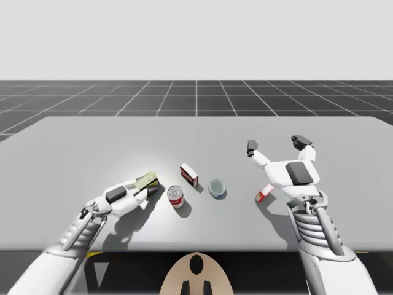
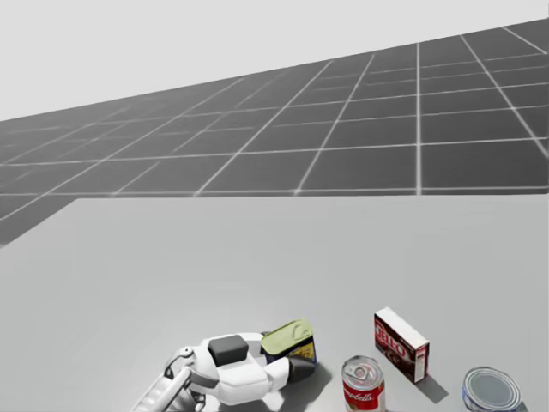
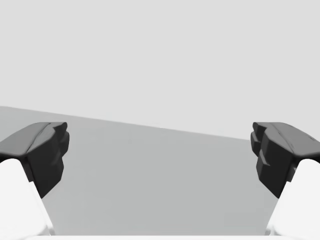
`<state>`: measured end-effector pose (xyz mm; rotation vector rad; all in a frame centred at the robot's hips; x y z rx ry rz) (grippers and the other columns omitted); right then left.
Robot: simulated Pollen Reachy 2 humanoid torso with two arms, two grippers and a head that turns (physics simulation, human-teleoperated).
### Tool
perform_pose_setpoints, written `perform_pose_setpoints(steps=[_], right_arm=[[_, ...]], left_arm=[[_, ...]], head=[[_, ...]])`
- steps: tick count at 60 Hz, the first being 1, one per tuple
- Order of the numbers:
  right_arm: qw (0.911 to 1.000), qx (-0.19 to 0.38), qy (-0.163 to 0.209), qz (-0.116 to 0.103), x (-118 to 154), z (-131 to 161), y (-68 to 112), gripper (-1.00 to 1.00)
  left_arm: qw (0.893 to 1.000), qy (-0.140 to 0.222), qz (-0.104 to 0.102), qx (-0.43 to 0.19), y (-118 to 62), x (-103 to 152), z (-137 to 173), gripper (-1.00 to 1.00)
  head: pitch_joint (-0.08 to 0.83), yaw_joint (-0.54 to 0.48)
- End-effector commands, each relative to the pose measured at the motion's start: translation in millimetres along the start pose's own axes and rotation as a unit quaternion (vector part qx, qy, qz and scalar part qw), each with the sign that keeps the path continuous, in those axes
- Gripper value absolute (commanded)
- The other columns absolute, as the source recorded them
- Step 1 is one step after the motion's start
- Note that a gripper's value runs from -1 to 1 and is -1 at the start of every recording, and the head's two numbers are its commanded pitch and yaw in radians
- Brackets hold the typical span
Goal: Pick up the potted meat can and lift it.
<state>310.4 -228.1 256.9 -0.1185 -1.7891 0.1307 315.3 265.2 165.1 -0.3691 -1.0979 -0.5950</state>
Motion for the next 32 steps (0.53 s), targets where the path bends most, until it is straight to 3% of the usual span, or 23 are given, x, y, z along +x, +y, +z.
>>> perform_pose_setpoints(steps=[1, 19, 32], right_arm=[[0.9999, 0.003, 0.006, -0.009, 0, 0, -1.5, -1.0], [0.9999, 0.005, 0.008, -0.011, 0, 0, -1.8, -1.0], [0.9997, 0.012, 0.011, -0.021, 1, 0, -3.2, -1.0]], left_arm=[[0.999, -0.027, -0.019, 0.02, -0.3, 28, 20, 1.0], [0.992, -0.105, -0.048, 0.058, -11.6, 113, 82, 1.0], [0.976, -0.176, -0.085, 0.092, -21.6, 180, 125, 1.0]], head=[[0.318, 0.35], [0.322, 0.35], [0.322, 0.35]])
